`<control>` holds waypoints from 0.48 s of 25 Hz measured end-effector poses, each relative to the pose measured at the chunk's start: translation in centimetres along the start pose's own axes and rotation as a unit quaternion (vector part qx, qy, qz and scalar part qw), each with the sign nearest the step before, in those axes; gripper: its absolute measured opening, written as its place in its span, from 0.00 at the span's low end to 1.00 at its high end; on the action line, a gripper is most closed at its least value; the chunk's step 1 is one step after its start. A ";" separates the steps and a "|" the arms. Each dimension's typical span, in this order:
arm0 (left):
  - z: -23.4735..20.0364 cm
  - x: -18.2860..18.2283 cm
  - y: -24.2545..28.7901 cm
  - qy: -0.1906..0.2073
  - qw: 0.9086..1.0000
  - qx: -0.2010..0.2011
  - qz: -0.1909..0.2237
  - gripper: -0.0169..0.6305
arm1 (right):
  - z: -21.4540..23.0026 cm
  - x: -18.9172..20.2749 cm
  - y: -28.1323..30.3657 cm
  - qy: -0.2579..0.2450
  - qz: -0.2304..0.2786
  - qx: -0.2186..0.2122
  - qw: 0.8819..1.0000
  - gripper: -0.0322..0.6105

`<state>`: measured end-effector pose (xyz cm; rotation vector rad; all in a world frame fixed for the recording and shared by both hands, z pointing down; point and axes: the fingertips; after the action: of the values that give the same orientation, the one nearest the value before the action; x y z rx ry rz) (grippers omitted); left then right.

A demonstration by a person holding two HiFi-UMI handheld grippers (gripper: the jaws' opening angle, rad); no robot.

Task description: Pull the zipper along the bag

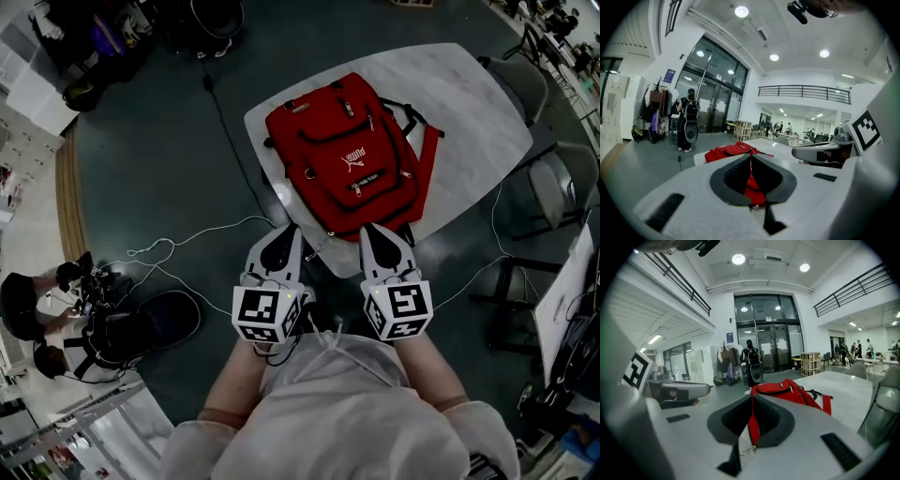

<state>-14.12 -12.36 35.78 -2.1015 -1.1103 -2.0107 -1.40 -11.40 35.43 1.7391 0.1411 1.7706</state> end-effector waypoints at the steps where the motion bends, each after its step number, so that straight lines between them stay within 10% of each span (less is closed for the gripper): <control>1: -0.5 0.2 0.5 0.002 1.000 0.008 -0.006 0.06 | -0.2 0.1 0.6 0.001 -0.006 0.004 1.000 0.09; 12: -1.2 8.5 6.2 -0.039 0.991 0.081 -0.094 0.06 | 1.1 8.7 7.2 0.023 -0.140 0.025 0.990 0.09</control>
<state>-12.79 -13.63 46.25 -2.0812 -1.4830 -1.8488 -2.23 -13.05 46.57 1.6229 0.4312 1.6138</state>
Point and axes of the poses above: the fingertips, and each gripper's own axes: y forward along the fingers, z to its right, x out of its underside, and after that the axes turned 11 degrees about -z, right-handed
